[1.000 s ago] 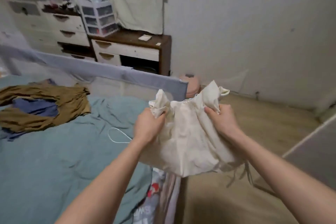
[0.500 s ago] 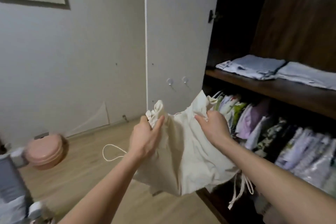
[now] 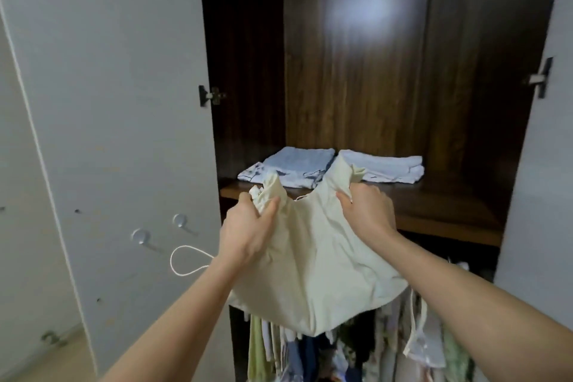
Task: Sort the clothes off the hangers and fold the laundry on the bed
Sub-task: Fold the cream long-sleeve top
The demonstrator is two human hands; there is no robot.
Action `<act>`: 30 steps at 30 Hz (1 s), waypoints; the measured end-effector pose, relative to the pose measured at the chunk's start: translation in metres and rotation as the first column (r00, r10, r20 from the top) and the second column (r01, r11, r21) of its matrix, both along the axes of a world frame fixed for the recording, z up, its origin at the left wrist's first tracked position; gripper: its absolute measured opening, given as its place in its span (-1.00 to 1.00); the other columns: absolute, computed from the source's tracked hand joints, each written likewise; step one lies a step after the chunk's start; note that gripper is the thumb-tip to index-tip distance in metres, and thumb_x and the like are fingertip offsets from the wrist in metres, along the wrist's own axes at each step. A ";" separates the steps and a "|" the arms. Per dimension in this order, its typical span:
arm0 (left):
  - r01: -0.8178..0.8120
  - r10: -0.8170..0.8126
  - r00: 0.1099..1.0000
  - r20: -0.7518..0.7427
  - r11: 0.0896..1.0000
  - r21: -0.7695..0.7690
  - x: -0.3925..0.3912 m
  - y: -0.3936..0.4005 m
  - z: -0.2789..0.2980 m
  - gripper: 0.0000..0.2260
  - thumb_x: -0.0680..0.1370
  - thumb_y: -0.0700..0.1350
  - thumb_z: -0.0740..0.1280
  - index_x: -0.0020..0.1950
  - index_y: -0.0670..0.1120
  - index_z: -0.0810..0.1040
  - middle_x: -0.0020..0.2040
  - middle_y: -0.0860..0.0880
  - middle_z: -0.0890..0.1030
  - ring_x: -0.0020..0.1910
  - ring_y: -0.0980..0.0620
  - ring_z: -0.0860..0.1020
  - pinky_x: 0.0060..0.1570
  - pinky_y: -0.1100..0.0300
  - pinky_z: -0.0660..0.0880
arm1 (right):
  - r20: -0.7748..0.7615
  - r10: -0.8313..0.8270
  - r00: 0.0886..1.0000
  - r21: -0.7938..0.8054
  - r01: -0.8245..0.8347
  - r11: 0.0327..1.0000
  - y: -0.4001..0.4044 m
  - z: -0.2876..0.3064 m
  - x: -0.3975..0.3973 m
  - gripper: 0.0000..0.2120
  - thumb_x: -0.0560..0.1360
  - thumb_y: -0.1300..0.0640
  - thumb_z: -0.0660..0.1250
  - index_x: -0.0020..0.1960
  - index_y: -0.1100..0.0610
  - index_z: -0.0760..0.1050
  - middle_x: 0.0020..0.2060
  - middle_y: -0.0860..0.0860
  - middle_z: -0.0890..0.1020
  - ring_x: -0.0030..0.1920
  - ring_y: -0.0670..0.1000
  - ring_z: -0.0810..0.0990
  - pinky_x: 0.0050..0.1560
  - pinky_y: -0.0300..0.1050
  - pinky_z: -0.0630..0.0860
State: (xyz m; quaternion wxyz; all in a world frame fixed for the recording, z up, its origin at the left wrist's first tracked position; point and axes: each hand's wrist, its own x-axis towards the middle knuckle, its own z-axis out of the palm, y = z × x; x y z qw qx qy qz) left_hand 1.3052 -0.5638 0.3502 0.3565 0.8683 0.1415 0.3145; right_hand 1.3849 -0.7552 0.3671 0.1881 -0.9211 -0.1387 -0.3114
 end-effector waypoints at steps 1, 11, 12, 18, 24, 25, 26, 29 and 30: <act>0.033 -0.034 0.999 0.013 0.999 0.014 0.018 0.004 0.007 -0.60 0.54 0.26 0.20 0.01 -0.09 0.41 -0.04 -0.08 0.57 -0.05 -0.14 0.53 0.00 -0.02 0.50 | 0.021 -0.042 0.999 -0.005 0.042 0.999 -0.001 0.006 0.013 -0.67 0.63 0.01 0.14 -0.29 0.08 0.29 -0.23 0.04 0.55 -0.15 0.12 0.56 -0.29 -0.10 0.26; 0.229 -0.266 0.957 0.117 0.939 0.256 0.200 -0.017 0.113 -0.54 0.59 0.24 0.14 0.19 -0.13 0.40 0.03 -0.10 0.58 -0.04 -0.11 0.53 -0.14 0.08 0.37 | 0.193 -0.401 0.896 0.013 0.406 0.914 -0.056 0.081 0.152 -0.84 0.62 0.12 0.14 -0.06 0.15 0.44 -0.31 0.02 0.57 -0.29 0.07 0.59 -0.33 -0.11 0.33; 0.225 -0.267 0.955 0.130 0.935 0.274 0.221 -0.023 0.119 -0.54 0.59 0.24 0.13 0.21 -0.13 0.40 0.03 -0.11 0.58 -0.03 -0.13 0.54 -0.15 0.09 0.35 | 0.209 -0.435 0.876 -0.003 0.446 0.895 -0.066 0.084 0.168 -0.84 0.62 0.14 0.14 0.04 0.18 0.46 -0.28 0.04 0.59 -0.28 0.08 0.60 -0.33 -0.11 0.32; 0.146 -0.226 0.959 0.170 0.911 0.386 0.349 -0.067 0.132 -0.57 0.62 0.22 0.09 0.18 -0.13 0.39 0.01 -0.15 0.61 -0.03 -0.20 0.58 -0.19 0.07 0.37 | 0.267 -0.548 0.792 -0.151 0.596 0.788 -0.112 0.082 0.279 -0.72 0.63 0.18 0.12 0.31 0.19 0.40 -0.17 0.06 0.65 -0.19 0.09 0.65 -0.34 -0.13 0.25; 0.114 -0.180 0.972 0.150 0.922 0.369 0.490 -0.099 0.130 -0.59 0.63 0.21 0.05 0.17 -0.11 0.37 0.02 -0.16 0.62 -0.03 -0.22 0.58 -0.16 0.03 0.39 | 0.296 -0.551 0.780 -0.185 0.613 0.768 -0.145 0.093 0.400 -0.78 0.62 0.22 0.12 0.21 0.18 0.46 -0.13 0.05 0.66 -0.16 0.06 0.65 -0.32 -0.15 0.25; 0.106 -0.169 0.974 0.151 0.929 0.356 0.510 -0.102 0.127 -0.59 0.63 0.21 0.04 0.15 -0.12 0.36 0.02 -0.18 0.61 -0.02 -0.23 0.58 -0.15 0.02 0.39 | 0.312 -0.549 0.776 -0.181 0.615 0.767 -0.149 0.093 0.418 -0.79 0.60 0.24 0.14 0.17 0.18 0.48 -0.18 0.05 0.66 -0.20 0.07 0.65 -0.34 -0.15 0.24; 0.097 -0.158 0.976 0.151 0.933 0.347 0.530 -0.106 0.124 -0.59 0.63 0.21 0.03 0.15 -0.12 0.36 0.02 -0.19 0.61 -0.02 -0.25 0.57 -0.15 0.01 0.39 | 0.317 -0.538 0.781 -0.180 0.606 0.775 -0.152 0.092 0.434 -0.83 0.57 0.28 0.18 0.09 0.20 0.52 -0.24 0.06 0.66 -0.27 0.08 0.65 -0.36 -0.16 0.23; 0.088 -0.145 0.979 0.142 0.934 0.347 0.579 -0.114 0.112 -0.59 0.63 0.20 0.03 0.16 -0.13 0.35 0.03 -0.21 0.61 -0.01 -0.27 0.56 -0.15 0.02 0.35 | 0.369 -0.512 0.776 -0.179 0.599 0.780 -0.162 0.082 0.480 -0.86 0.28 0.43 0.44 -0.27 0.23 0.55 -0.55 0.06 0.53 -0.59 0.07 0.51 -0.48 -0.25 0.13; 0.086 -0.142 0.980 0.139 0.934 0.347 0.593 -0.117 0.109 -0.59 0.63 0.20 0.03 0.17 -0.13 0.35 0.03 -0.21 0.60 -0.01 -0.27 0.56 -0.16 0.03 0.33 | 0.399 -0.506 0.765 -0.158 0.601 0.784 -0.164 0.079 0.493 -0.80 0.18 0.46 0.48 -0.35 0.23 0.53 -0.62 0.05 0.47 -0.66 0.05 0.44 -0.49 -0.28 0.10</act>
